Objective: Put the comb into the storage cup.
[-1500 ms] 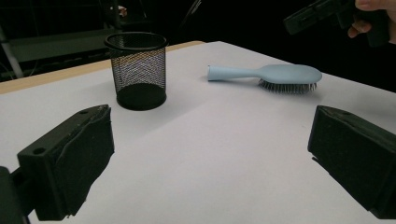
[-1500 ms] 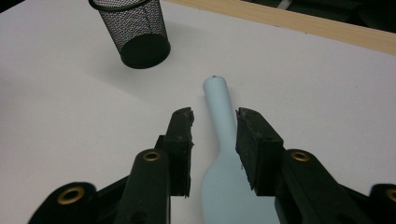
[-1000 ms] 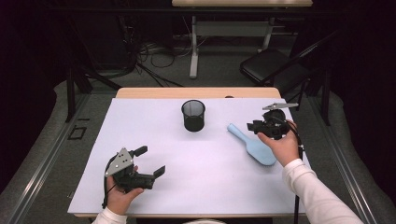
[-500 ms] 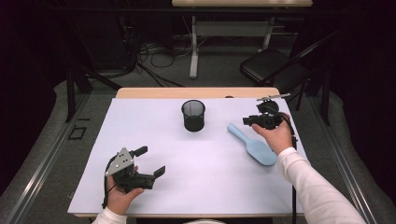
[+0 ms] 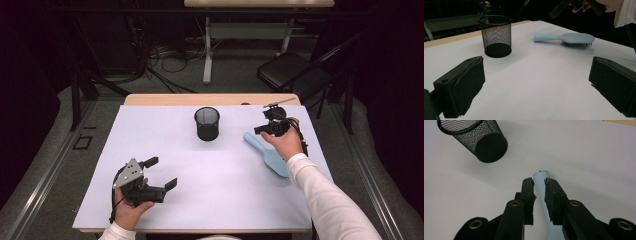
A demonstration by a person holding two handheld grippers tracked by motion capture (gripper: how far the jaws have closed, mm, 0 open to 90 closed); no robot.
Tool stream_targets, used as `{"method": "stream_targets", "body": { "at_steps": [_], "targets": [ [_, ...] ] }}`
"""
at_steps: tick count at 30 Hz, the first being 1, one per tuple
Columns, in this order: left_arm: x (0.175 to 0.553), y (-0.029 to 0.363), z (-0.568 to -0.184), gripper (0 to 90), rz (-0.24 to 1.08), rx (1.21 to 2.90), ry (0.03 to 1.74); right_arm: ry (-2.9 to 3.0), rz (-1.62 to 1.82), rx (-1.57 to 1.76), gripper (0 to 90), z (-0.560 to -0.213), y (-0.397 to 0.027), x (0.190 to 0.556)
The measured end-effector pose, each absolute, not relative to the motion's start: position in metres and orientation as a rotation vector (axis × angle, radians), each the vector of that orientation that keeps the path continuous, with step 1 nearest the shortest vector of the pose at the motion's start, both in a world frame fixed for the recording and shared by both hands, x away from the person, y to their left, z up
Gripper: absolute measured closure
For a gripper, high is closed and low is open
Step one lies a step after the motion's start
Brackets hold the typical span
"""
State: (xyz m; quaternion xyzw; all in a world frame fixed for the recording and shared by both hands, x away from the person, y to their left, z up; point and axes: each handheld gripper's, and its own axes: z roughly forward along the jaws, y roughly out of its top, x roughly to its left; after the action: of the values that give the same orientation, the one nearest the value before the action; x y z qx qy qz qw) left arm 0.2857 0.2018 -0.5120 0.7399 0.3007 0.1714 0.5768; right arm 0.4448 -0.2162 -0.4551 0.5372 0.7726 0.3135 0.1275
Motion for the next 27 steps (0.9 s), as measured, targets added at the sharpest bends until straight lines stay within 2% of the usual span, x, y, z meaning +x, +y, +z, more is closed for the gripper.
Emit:
{"method": "stream_targets", "body": {
  "at_steps": [12, 20, 27],
  "targets": [
    [0.286, 0.202, -0.512, 0.5, 0.401, 1.733, 0.702, 2.211, 0.824, 1.636, 80.0, -0.463, -0.209, 0.461],
    [0.286, 0.202, -0.513, 0.6, 0.398, 1.733, 0.7, 2.208, 0.793, 1.671, 89.1, -0.473, -0.21, 0.47],
    [0.286, 0.202, -0.513, 0.6, 0.397, 1.735, 0.701, 2.188, 0.777, 1.69, 90.0, -0.481, -0.21, 0.475]
  ]
}}
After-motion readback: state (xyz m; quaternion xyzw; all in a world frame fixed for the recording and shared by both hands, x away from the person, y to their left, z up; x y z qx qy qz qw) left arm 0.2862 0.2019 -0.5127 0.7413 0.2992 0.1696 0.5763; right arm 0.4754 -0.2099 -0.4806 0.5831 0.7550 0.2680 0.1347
